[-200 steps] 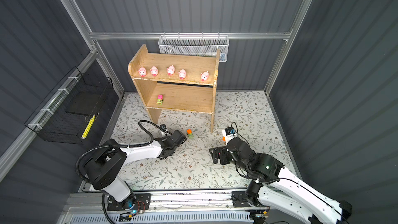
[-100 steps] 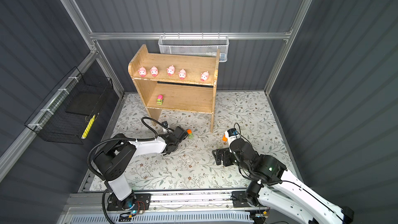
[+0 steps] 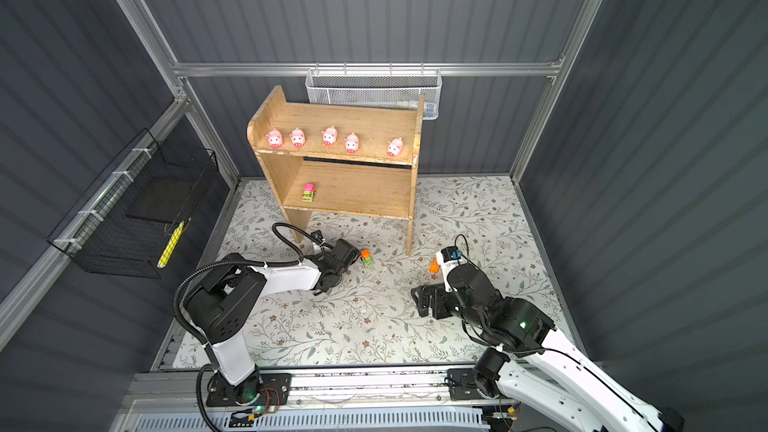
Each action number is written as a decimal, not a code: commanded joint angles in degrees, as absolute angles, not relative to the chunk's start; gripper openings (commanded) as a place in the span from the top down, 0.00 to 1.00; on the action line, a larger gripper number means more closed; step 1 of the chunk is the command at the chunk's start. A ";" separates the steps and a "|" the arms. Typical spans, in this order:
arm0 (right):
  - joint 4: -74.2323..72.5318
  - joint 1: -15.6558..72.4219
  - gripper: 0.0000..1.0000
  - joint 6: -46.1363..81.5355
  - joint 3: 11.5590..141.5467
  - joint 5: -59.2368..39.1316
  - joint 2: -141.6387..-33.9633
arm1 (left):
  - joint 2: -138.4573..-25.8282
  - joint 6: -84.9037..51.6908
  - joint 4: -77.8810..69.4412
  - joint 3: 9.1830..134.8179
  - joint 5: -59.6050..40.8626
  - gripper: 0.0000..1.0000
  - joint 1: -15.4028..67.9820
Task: Place and organize the plastic toys onto the shelf
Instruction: 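Lower the left gripper and grasp the nearer orange-and-green truck, then lift the orange-and-green truck with the left gripper and carry it into the lower shelf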
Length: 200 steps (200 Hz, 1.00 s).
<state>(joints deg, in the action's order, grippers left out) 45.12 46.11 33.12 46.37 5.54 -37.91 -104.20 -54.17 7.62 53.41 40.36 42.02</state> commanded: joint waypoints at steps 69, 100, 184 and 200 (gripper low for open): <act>46.86 45.70 0.01 33.02 45.52 4.92 -36.32 | -106.35 -53.53 7.82 54.59 39.72 0.60 42.18; 47.54 45.66 0.01 33.00 45.53 5.18 -35.51 | -106.23 -53.05 8.24 55.03 40.14 0.65 42.18; 46.59 45.53 0.01 33.05 45.39 4.32 -36.33 | -104.55 -49.74 11.29 56.33 38.83 0.74 42.19; 46.32 45.53 0.01 33.07 45.68 3.80 -36.64 | -104.02 -48.53 12.49 56.91 38.01 0.75 42.27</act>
<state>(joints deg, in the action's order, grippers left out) 46.46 45.78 33.17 45.65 4.43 -36.27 -105.38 -51.18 9.26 54.83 39.03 42.02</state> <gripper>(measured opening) 0.989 0.317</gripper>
